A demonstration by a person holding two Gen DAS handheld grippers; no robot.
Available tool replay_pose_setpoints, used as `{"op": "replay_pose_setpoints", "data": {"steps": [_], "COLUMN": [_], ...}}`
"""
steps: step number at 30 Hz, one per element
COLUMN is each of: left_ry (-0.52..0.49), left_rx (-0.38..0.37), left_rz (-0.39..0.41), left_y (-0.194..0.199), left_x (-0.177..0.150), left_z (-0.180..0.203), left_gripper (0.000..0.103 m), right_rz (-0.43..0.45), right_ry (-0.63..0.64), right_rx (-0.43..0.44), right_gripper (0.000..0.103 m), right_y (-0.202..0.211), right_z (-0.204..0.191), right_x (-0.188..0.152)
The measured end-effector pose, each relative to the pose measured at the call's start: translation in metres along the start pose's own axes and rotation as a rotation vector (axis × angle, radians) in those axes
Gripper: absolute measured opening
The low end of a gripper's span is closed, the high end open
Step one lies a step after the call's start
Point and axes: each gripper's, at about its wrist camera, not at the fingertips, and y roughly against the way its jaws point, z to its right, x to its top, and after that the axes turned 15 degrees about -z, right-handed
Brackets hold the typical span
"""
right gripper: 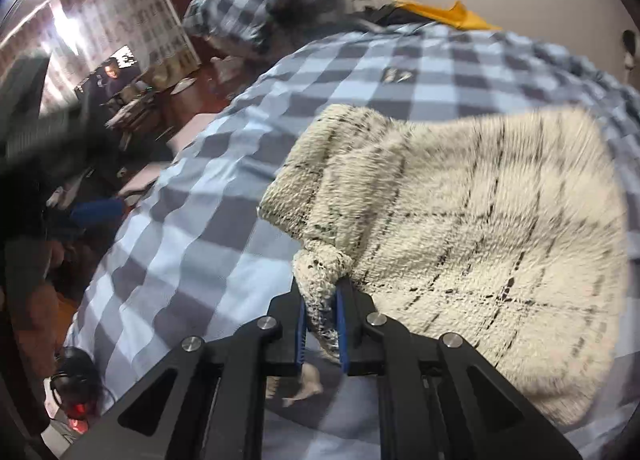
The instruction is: Fold small clothes
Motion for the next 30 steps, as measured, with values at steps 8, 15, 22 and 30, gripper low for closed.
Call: {"op": "replay_pose_setpoints", "data": {"steps": [8,15,22,30], "left_ry": [-0.064,-0.257,-0.337,-0.374], "left_rx": [-0.215,-0.393,-0.217,-0.103], "left_rz": [0.006,-0.314,-0.333,-0.243], "left_y": [-0.006,-0.089,-0.129,-0.148], "left_x": [0.022,0.028,0.016,0.008], "left_z": [0.029,0.092,0.116,0.108], "left_gripper": [0.103,0.103,0.103,0.103], "right_rz": [-0.028,-0.001,0.011,-0.186], "right_ry": [0.046,0.076,0.096,-0.071], "right_rx": [0.074,0.22,0.213,0.409], "right_gripper": [0.01,0.011,0.012,0.046], "right_y": [-0.025,-0.028,-0.027,0.017], "right_z": [0.004,0.022,0.016,0.032], "right_x": [0.002,-0.004,-0.01,-0.031]}}
